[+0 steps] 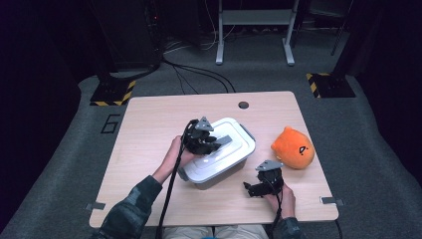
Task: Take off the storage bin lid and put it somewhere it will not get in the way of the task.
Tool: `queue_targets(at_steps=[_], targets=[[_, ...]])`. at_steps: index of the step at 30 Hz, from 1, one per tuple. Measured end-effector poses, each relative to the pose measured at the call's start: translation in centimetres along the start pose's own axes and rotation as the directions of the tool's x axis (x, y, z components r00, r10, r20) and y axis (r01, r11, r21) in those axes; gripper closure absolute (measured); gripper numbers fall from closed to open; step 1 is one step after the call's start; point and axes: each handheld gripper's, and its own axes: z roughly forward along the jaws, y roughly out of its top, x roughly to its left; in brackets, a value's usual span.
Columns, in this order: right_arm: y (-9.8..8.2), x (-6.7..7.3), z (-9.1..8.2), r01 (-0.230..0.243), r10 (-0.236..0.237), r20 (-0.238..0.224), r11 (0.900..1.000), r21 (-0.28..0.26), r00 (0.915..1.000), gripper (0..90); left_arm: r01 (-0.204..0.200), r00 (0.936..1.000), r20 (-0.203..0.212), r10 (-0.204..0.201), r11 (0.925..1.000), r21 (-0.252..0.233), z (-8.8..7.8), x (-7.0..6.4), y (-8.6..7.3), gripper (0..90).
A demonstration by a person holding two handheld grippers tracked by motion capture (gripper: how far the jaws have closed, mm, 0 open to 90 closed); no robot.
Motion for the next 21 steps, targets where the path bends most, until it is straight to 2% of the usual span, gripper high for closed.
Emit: queue_targets(at_steps=[5, 12, 21], targets=[[0.0, 0.0, 0.0, 0.0, 0.0, 0.001, 1.0, 0.001, 1.0, 3.5, 0.002, 1.0, 0.005, -0.002, 1.0, -0.003, -0.4, 0.0, 0.1, 66.5], [0.0, 0.0, 0.0, 0.0, 0.0, 0.001, 1.0, 0.0, 1.0, 3.5, 0.003, 1.0, 0.0, -0.002, 0.9995, -0.032, -1.4, 0.2, 0.4, 66.5], [0.0, 0.0, 0.0, 0.0, 0.0, 0.0, 1.0, 0.001, 1.0, 3.5, 0.005, 0.9998, -0.019, -0.006, 0.9988, -0.049, -2.6, 0.5, 0.8, 66.5]])
